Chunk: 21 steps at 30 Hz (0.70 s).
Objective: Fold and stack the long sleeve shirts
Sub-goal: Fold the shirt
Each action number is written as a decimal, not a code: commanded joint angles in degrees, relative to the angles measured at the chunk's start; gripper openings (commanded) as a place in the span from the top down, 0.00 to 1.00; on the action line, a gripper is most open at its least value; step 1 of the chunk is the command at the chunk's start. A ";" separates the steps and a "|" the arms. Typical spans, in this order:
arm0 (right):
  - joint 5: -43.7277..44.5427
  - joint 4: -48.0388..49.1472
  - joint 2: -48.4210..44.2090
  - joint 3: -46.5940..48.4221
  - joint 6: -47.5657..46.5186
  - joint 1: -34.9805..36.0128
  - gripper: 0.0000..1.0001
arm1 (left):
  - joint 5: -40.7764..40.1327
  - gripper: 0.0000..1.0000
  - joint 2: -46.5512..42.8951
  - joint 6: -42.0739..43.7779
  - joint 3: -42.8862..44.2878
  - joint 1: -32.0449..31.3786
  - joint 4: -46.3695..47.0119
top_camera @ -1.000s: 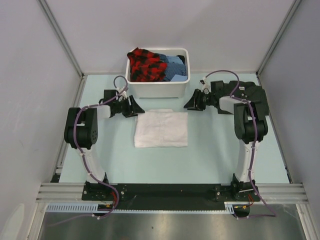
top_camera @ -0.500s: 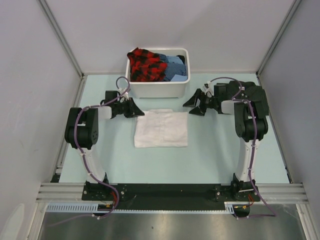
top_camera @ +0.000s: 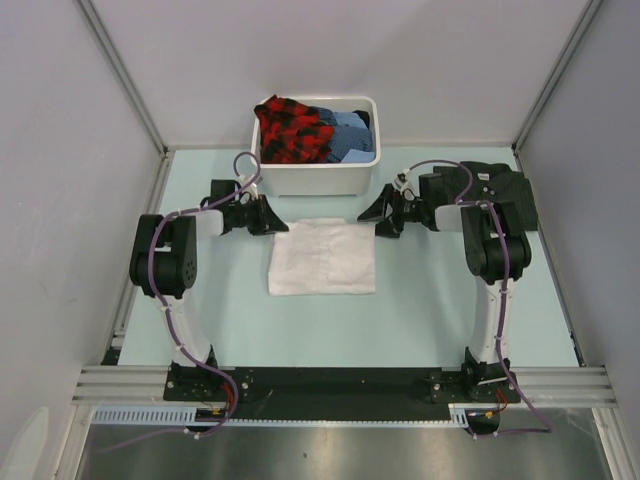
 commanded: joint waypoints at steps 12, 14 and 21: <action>1.91 -2.65 -10.81 -1.49 -4.70 0.02 0.15 | 1.66 0.81 -0.56 3.84 1.47 0.19 -3.54; 3.05 -3.27 -10.02 -0.43 -5.84 0.11 0.14 | 1.66 0.80 -0.56 3.93 1.29 0.19 -3.80; 4.90 -3.45 -2.99 4.76 -8.66 -0.16 0.13 | 1.66 0.81 -0.47 4.98 1.73 0.19 -5.12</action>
